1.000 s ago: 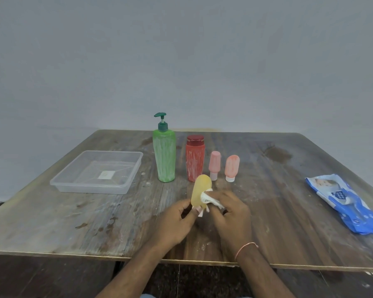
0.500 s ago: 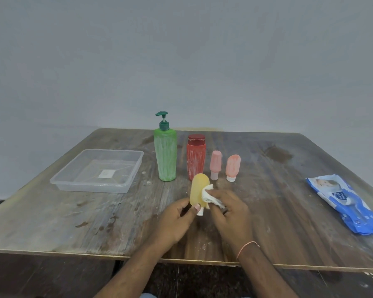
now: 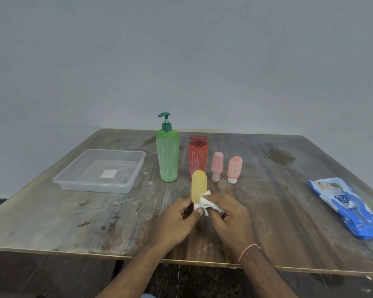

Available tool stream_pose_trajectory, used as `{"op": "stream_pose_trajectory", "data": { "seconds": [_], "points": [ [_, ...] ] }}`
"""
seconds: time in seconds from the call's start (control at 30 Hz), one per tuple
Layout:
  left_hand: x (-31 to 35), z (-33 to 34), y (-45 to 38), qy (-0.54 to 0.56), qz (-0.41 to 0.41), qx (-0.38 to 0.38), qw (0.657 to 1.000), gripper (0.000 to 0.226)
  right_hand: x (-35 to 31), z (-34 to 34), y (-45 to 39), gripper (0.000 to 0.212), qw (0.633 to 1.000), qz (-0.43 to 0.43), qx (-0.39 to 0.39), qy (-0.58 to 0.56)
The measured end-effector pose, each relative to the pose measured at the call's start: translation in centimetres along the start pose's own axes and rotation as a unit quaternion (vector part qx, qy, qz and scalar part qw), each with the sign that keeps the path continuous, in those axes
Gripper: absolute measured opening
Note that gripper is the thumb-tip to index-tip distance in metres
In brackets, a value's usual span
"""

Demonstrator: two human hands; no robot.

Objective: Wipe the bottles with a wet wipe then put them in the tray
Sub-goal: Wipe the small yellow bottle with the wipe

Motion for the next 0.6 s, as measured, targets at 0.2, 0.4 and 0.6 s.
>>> {"op": "stream_pose_trajectory", "data": {
  "seconds": [0.2,0.4,0.6],
  "points": [
    [0.2,-0.1,0.1,-0.019,-0.010,-0.003,1.000,0.039,-1.8,0.9,0.7,0.034,0.995,-0.054,-0.048,0.069],
    [0.1,0.1,0.2,0.069,-0.022,-0.013,0.997,0.032,-0.5,-0.6,0.1,0.036,0.999,-0.007,0.036,0.026],
    [0.1,0.5,0.1,0.072,-0.035,-0.045,0.996,0.027,0.5,-0.9,-0.3,0.028,0.998,0.050,0.040,-0.004]
  ]
}}
Point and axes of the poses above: each hand's wrist, its own y-axis away from the middle knuckle, its own z-axis out of the palm, x = y × z, the point moved 9 cm from there along -y, towards the middle knuckle, and after that the axes turned 11 degrees about z, right-handed, at the moved point
